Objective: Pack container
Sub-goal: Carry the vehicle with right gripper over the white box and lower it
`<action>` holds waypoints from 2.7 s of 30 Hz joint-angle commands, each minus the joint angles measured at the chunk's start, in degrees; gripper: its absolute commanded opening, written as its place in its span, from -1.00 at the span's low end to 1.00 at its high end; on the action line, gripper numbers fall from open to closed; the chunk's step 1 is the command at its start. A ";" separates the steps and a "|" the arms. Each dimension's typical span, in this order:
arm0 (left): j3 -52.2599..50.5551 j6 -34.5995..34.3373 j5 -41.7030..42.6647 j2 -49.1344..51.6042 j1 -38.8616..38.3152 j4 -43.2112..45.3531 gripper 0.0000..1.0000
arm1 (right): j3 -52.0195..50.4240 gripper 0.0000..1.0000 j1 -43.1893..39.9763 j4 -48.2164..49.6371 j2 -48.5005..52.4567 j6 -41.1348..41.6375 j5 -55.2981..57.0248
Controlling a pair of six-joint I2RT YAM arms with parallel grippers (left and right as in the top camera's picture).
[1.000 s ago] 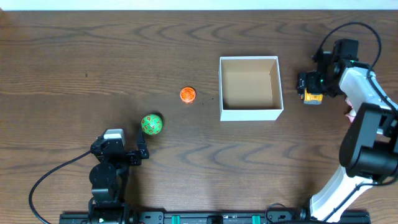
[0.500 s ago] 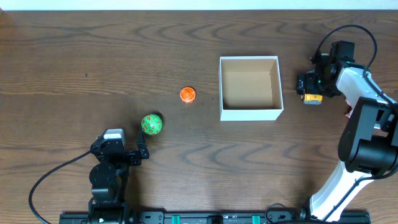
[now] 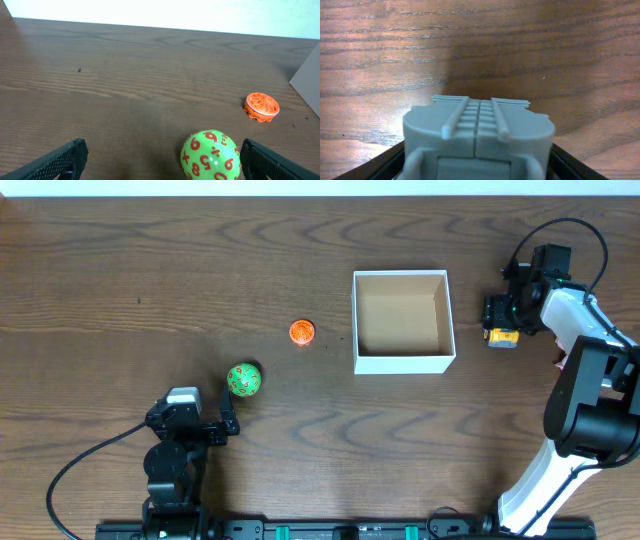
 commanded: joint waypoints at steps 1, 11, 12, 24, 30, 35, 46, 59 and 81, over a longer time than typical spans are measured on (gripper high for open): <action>-0.98 -0.50 -0.07 -0.09 0.31 -2.01 0.96 | 1.51 0.43 -0.31 0.00 0.20 0.44 0.17; -0.98 -0.50 -0.07 -0.09 0.31 -2.01 0.96 | 4.87 0.11 -0.31 -2.16 0.17 1.99 0.24; -0.98 -0.50 -0.07 -0.09 0.31 -2.01 0.96 | 5.03 0.08 -0.31 -2.32 0.17 2.29 0.37; -0.98 -0.50 -0.07 -0.09 0.31 -2.01 0.96 | 12.15 -0.09 1.77 -11.08 -0.85 3.23 0.55; -0.98 -0.50 -0.07 -0.09 0.31 -2.01 0.96 | 24.35 -0.08 6.73 -22.25 -2.49 3.21 0.48; -0.98 -0.50 -0.07 -0.09 0.31 -2.01 0.96 | 33.68 -0.07 13.51 -31.17 -2.91 3.23 -0.50; -0.98 -0.50 -0.07 -0.09 0.31 -2.01 0.96 | 35.36 -0.10 25.68 -31.63 -2.62 13.60 -0.13; -0.98 -0.50 -0.07 -0.09 0.31 -2.01 0.96 | 26.95 -0.06 28.00 -29.18 -2.62 23.45 5.73; -0.98 -0.50 -0.07 -0.09 0.31 -2.01 0.96 | 18.12 0.06 27.02 -19.82 -2.62 23.78 7.50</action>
